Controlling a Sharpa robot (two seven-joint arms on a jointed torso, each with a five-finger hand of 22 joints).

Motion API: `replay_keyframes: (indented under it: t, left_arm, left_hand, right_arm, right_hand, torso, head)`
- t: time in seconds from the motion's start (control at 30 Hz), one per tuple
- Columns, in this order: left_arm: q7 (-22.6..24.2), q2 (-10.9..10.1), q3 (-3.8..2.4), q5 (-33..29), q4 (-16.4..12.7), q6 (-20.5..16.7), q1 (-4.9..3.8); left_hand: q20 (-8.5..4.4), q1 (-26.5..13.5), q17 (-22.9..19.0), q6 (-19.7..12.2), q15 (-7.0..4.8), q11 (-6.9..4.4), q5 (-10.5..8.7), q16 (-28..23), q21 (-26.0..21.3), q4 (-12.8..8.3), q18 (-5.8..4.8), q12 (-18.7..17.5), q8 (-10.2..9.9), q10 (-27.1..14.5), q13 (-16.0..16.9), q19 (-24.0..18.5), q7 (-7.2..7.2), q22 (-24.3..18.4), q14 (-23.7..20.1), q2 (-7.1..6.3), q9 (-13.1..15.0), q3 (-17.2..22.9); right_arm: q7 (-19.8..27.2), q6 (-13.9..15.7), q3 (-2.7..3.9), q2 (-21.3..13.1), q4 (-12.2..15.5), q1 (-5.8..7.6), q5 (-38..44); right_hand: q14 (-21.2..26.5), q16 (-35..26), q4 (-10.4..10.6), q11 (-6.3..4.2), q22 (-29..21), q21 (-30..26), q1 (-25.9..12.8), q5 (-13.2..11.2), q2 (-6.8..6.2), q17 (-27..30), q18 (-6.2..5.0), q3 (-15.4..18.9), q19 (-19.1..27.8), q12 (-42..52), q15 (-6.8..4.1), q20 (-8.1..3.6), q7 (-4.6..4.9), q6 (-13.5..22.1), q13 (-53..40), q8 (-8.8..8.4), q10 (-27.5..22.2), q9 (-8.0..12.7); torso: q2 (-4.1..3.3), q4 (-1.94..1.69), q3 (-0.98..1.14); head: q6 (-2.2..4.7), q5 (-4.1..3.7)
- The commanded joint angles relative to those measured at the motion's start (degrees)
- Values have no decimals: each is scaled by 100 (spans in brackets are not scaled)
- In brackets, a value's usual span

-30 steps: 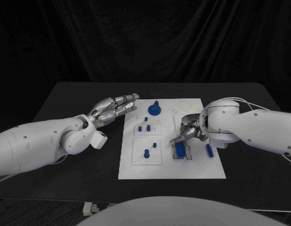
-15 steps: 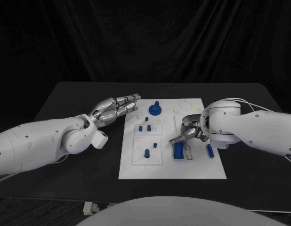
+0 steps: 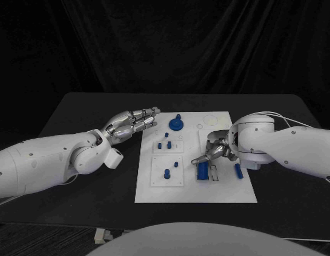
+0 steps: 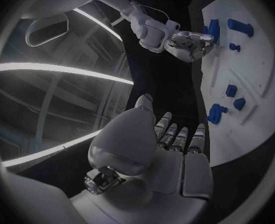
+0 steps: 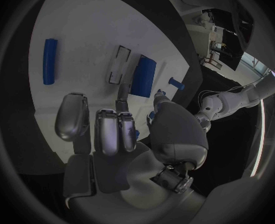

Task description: Assemble the parts on the task board

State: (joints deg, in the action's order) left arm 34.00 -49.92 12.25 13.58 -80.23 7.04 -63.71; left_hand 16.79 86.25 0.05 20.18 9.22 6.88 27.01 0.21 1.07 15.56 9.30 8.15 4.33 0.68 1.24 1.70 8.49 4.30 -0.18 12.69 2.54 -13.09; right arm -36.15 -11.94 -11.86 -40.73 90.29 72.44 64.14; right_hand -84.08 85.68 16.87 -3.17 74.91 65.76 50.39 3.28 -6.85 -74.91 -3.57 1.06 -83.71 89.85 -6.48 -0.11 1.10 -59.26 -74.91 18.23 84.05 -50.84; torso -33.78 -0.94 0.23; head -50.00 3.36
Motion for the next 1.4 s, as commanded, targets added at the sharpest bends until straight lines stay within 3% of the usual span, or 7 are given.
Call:
replay_keyframes:
  t: [0.03,0.2,0.37,0.63,0.73,1.07,1.4]
  left_arm:
    - [36,7,-6,-43,-12,90,7]
    - [34,1,-6,-43,-15,95,7]
    - [67,-1,-6,-43,-14,102,7]
    - [172,-15,-6,-43,-33,73,7]
    - [195,-23,-6,-43,-34,63,7]
    - [223,-21,-6,-43,-36,60,7]
    - [217,-22,-6,-43,-26,64,7]
  left_hand:
    - [14,76,-5,49,34,48,20,-21,39,-2,-84,14,21,12,5,5,72,10,18,0,9,43]
    - [14,80,-5,66,36,53,22,-21,40,-4,-86,15,29,12,6,6,77,11,18,0,11,46]
    - [14,91,-5,91,35,60,26,-21,42,-8,-90,23,43,14,7,10,84,17,18,3,14,54]
    - [14,146,-5,142,9,93,38,-21,46,-33,-108,75,83,34,15,15,108,19,18,5,16,87]
    - [14,174,-5,154,4,105,65,-21,48,-49,-117,97,99,45,18,18,116,22,18,1,16,102]
    - [13,230,-5,165,-1,111,121,-21,49,-88,-131,112,119,54,19,21,121,21,18,-3,15,131]
    - [13,232,-5,168,-2,115,124,-21,50,-90,-132,122,122,56,21,22,124,23,18,-5,16,132]
  right_arm:
    - [-44,366,2,-84,77,-15,326]
    - [27,930,4,-280,260,-1,792]
    - [324,1816,5,-532,532,36,1184]
    - [1605,3186,4,-863,800,24,1014]
    - [2100,3474,4,-943,848,-27,555]
    - [2114,2850,2,-863,687,-276,-4]
    - [1987,2587,2,-839,655,-417,-53]
  right_hand:
    - [-420,-18,12,2,743,-28,-139,-43,-45,-667,-114,203,-42,15,4,5,-1,63,-1509,-3,595,-34]
    - [-430,7,21,11,764,-10,-380,-38,-97,-711,-108,573,-52,15,14,9,42,357,-1509,78,595,-170]
    - [-465,102,15,64,835,109,-594,-43,214,-878,-81,831,-85,15,50,33,151,1012,-1509,68,595,-233]
    - [-524,266,-41,199,1050,660,-380,398,1102,-1165,16,875,-220,15,166,130,221,934,-1509,-10,595,409]
    - [-493,200,-9,205,1104,906,645,1134,1461,-1008,53,812,-270,15,159,159,214,457,-1509,-321,595,1256]
    - [-478,173,-13,208,1121,1023,-377,17,2061,-921,63,1725,-270,15,179,166,224,-75,-1509,-821,595,2268]
    - [-476,175,-14,171,1117,1027,-565,-33,2213,-913,60,2047,-262,15,150,147,181,-327,-1509,-853,595,2480]
  torso:
    - [0,-1,0]
    - [0,-2,1]
    - [-3,-1,2]
    - [-1,-2,0]
    - [-1,2,2]
    - [-5,-4,1]
    - [-1,-2,1]
  head:
    - [0,10]
    - [0,18]
    - [0,8]
    - [0,0]
    - [0,-4]
    - [0,-50]
    - [0,-33]
